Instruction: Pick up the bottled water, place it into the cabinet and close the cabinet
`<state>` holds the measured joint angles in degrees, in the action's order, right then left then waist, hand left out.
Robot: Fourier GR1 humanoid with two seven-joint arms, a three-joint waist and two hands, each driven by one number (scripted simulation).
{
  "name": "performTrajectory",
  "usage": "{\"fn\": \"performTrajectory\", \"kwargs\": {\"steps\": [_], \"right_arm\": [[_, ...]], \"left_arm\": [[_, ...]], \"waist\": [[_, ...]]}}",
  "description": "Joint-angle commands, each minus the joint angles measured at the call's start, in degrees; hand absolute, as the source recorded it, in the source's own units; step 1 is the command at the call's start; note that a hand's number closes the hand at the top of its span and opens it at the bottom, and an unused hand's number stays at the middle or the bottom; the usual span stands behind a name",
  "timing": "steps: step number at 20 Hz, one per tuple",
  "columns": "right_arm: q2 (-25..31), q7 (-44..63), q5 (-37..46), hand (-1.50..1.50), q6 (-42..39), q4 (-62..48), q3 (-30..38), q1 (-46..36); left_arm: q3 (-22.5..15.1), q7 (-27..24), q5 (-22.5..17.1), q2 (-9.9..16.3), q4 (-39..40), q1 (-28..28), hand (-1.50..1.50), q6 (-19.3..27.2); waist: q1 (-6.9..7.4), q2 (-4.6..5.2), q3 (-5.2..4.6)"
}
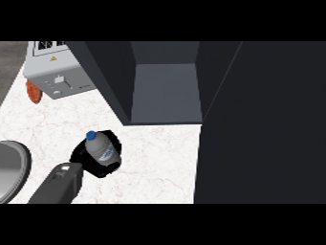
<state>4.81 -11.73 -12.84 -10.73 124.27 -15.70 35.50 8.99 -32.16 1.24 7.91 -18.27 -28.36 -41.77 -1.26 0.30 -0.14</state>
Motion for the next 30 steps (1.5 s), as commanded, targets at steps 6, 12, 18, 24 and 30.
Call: {"fn": "performTrajectory", "kwargs": {"steps": [6,12,18,24,30], "right_arm": [[-0.9,-1.7,1.4,-1.5,0.8,-2.6,0.3,-0.9],[1.5,-4.1,-0.6,-1.5,-1.6,-2.4,2.0,1.9],[-0.7,0.0,2.0,-1.5,2.1,-1.7,-1.4,-1.8],[1.2,-1.0,-0.3,-1.5,0.2,-0.4,-0.6,0.4],[1.0,-0.4,0.5,-1.5,1.1,0.9,-2.8,1.5]], "left_arm": [[11.9,-8.9,-11.4,1.6,-2.5,7.4,1.5,7.4],[13.6,-6.7,-16.2,1.2,-6.1,9.0,1.5,4.3],[13.0,2.5,-20.6,-0.8,-13.0,7.9,1.5,6.3],[8.8,13.8,-24.2,-5.0,-31.3,15.6,1.5,10.6],[3.9,20.1,-24.9,-7.6,-43.9,17.3,1.5,16.7]], "waist": [[2.02,-0.32,0.11],[1.18,-0.48,0.17],[1.45,-0.52,0.18],[1.59,-0.63,0.22],[1.2,-0.5,0.17]]}}
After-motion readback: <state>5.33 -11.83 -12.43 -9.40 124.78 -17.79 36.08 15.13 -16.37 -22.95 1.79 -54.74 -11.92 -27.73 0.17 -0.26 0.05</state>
